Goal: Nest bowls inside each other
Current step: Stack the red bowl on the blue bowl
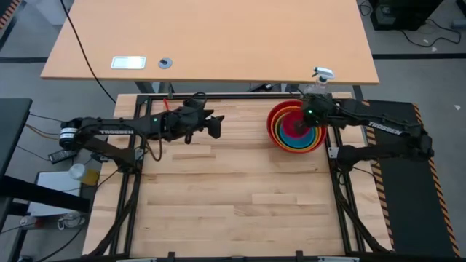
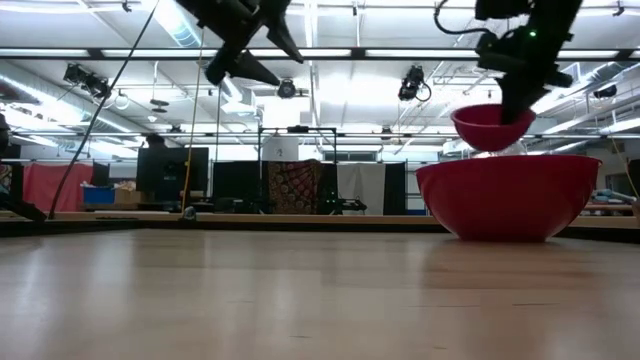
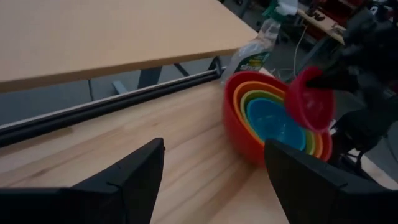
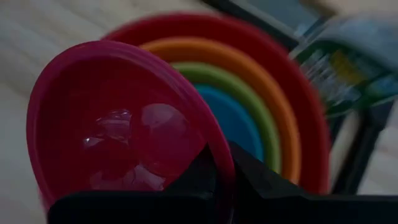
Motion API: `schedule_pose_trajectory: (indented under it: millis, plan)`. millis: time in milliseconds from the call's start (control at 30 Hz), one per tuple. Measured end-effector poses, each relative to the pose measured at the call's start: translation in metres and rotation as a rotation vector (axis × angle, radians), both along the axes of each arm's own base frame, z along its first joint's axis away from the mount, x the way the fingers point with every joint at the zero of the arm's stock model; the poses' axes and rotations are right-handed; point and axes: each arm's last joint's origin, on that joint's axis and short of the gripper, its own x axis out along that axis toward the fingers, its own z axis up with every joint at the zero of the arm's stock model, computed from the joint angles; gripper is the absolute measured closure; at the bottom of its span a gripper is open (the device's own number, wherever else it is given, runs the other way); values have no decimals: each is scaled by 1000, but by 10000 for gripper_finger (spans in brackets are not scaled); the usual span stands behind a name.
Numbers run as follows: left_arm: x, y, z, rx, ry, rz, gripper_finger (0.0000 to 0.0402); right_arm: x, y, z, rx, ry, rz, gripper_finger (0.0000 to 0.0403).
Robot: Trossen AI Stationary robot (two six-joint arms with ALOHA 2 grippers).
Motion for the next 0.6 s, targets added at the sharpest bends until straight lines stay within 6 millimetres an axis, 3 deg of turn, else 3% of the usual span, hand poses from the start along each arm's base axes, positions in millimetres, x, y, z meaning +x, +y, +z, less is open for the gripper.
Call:
schedule_pose_trajectory:
  millis: [167,600]
  plan:
    - [-16,-2,1,3,-17,-3,123,-11,5,-15,102,-38,-24,372]
    - [-45,-4,0,-5,-48,6,123,-19,7,-56,227,23,-153,372]
